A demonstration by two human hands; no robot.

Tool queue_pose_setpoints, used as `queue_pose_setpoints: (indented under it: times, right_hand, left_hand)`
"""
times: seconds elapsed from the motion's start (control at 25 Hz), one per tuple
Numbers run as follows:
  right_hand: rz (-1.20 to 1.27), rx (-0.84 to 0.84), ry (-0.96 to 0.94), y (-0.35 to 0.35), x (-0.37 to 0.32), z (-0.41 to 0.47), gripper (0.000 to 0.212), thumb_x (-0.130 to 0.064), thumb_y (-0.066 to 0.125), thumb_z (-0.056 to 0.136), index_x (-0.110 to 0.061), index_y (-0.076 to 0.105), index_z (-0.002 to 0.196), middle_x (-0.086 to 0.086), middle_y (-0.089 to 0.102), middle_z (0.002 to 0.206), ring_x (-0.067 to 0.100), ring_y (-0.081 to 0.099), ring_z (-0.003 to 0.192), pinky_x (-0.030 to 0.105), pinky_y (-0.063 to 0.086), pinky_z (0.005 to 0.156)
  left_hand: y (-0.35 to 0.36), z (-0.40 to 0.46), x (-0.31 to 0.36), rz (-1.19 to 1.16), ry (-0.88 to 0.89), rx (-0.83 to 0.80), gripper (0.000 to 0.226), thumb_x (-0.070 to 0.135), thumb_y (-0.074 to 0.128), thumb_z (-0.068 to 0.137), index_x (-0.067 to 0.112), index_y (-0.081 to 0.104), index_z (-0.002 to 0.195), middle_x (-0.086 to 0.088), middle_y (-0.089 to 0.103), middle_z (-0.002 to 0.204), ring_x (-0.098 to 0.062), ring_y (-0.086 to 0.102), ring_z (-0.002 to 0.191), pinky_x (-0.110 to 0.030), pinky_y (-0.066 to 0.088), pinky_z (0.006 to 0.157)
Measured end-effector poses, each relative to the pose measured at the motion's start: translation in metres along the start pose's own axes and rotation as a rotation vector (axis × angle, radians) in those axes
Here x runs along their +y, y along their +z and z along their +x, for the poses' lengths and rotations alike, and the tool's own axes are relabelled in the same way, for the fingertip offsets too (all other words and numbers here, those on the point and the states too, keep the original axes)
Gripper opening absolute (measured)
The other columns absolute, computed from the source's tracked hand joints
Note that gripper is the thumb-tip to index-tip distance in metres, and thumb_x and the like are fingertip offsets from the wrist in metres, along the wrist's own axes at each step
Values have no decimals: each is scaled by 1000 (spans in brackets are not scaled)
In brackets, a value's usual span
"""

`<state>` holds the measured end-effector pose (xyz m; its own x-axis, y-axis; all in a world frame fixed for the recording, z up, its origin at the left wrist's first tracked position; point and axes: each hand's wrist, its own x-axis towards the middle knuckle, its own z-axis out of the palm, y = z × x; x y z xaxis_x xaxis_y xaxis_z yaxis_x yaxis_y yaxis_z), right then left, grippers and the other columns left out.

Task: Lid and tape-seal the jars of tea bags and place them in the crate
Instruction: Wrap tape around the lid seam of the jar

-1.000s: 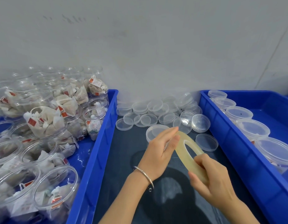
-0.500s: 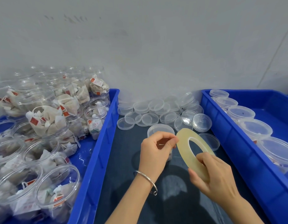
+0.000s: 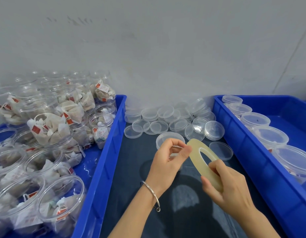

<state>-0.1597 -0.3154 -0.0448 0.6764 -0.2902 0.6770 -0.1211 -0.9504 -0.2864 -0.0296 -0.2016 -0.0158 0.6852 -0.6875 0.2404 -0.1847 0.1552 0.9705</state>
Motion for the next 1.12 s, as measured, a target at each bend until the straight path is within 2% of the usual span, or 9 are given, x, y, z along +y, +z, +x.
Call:
queue_pose_setpoints:
  times: [0.2, 0.32, 0.4, 0.52, 0.64, 0.76, 0.84, 1.04, 1.12]
  right_hand:
    - [-15, -42, -3, -7, -5, 2, 35, -44, 47, 79, -10, 54, 76, -13, 39, 59, 13, 41, 42, 21, 27, 45]
    - [-20, -50, 87, -8, -8, 10, 31, -50, 39, 84, -23, 41, 98, -22, 36, 64, 8, 37, 48, 17, 24, 44]
    - [-20, -42, 205, -12, -6, 22, 43, -60, 30, 86, -31, 33, 118, -22, 48, 75, 10, 49, 60, 23, 30, 46]
    - [-146, -74, 156, -18, -3, 30, 52, -56, 31, 94, -44, 22, 143, -10, 65, 92, 17, 64, 78, 29, 44, 47]
    - [-319, -244, 19, -11, -10, 28, 57, -50, 35, 94, -53, 9, 146, -6, 56, 69, 17, 54, 51, 24, 30, 39]
    - [-426, -282, 15, -1, -10, 28, 57, -44, 54, 90, -44, 32, 142, -5, 43, 55, 19, 36, 35, 20, 4, 40]
    - [-511, -212, -44, 4, -7, 33, 44, -44, 48, 91, -35, 51, 134, -2, 41, 50, 16, 22, 33, 18, -2, 45]
    - [-635, -42, -138, 22, 4, 45, 50, -45, 26, 94, -30, 65, 122, 0, 41, 47, 14, 13, 39, 21, 17, 41]
    - [-645, -1, -152, 27, 6, 47, 57, -44, 15, 100, -30, 67, 119, -1, 41, 47, 14, 12, 40, 21, 17, 42]
  left_hand:
    - [4, 3, 7, 139, 107, 128, 20, 9, 78, 75, 17, 61, 68, 14, 64, 65, -1, 62, 68, -8, 45, 66]
    - [0, 3, 19, 212, 260, 199, 21, 6, 79, 73, 17, 62, 66, 10, 64, 66, -1, 62, 66, -9, 46, 67]
    - [-10, 3, 22, 201, 330, 232, 27, 5, 78, 73, 23, 61, 65, 12, 65, 68, -3, 63, 68, -14, 50, 70]
    - [-23, -4, 9, 175, 254, 291, 23, 3, 78, 73, 16, 60, 67, 5, 65, 69, -6, 63, 67, -17, 52, 69]
    - [-29, -15, -19, 71, 65, 305, 25, -3, 75, 74, 15, 59, 81, 2, 62, 66, -3, 61, 64, -12, 48, 65]
    - [-32, -18, -41, 108, 17, 280, 21, -4, 74, 76, 16, 70, 83, 3, 68, 71, -3, 64, 70, -15, 49, 69]
    - [-32, -14, -47, 134, 31, 317, 17, -3, 75, 74, 14, 73, 72, 3, 70, 72, -5, 65, 71, -16, 49, 70]
    - [-30, -3, -55, 103, 105, 421, 16, -6, 75, 73, 10, 72, 70, 4, 70, 73, -5, 65, 70, -14, 50, 69]
    - [-29, 0, -58, 95, 116, 444, 16, -7, 75, 73, 9, 72, 71, 4, 69, 73, -5, 65, 71, -14, 50, 70]
